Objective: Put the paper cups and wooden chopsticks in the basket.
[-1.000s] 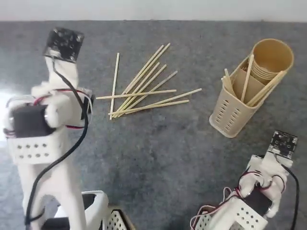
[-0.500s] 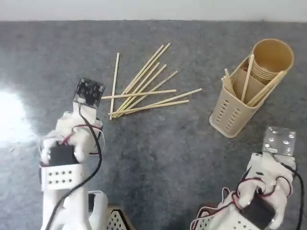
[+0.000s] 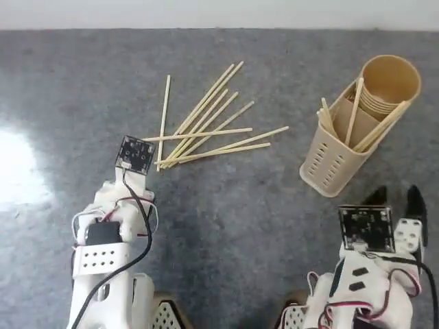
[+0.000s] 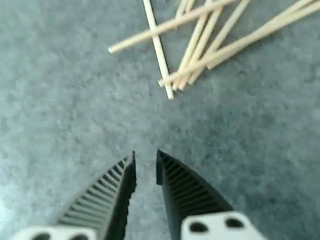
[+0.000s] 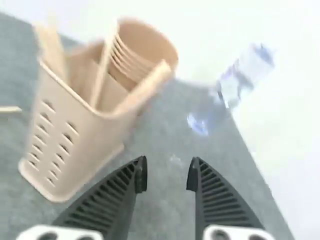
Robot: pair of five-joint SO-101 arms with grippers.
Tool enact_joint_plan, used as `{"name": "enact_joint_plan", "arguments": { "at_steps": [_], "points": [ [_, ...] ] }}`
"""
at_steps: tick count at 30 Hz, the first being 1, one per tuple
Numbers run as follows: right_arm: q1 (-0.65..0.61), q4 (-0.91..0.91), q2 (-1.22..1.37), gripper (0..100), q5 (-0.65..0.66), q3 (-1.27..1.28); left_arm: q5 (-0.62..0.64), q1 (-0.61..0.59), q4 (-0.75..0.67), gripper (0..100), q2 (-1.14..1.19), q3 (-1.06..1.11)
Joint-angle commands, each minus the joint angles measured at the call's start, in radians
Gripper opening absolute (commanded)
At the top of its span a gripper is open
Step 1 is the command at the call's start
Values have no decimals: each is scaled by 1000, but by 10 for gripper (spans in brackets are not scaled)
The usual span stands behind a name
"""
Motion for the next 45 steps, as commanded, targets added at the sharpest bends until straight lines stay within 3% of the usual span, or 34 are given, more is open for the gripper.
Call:
{"name": "enact_joint_plan", "arguments": {
  "at_steps": [1,5,9,15,20,29,37,45],
  "points": [
    [-90,-5,193,150,20,-153,17,-25,-25,62,-20,22],
    [-236,31,516,147,-29,-382,17,-51,-35,62,-20,31],
    [-467,160,834,147,-43,-649,21,-51,-61,60,-20,39],
    [-679,274,1164,151,38,-919,21,-51,-64,60,-20,39],
    [-750,305,1348,163,215,-948,21,-51,-66,59,-20,39],
    [-794,254,1659,344,311,-1028,15,-52,-60,60,-20,47],
    [-851,245,2020,270,445,-1257,15,-49,-68,58,-20,65],
    [-877,246,2428,258,470,-1614,15,-48,-68,58,-20,65]
  ]
}}
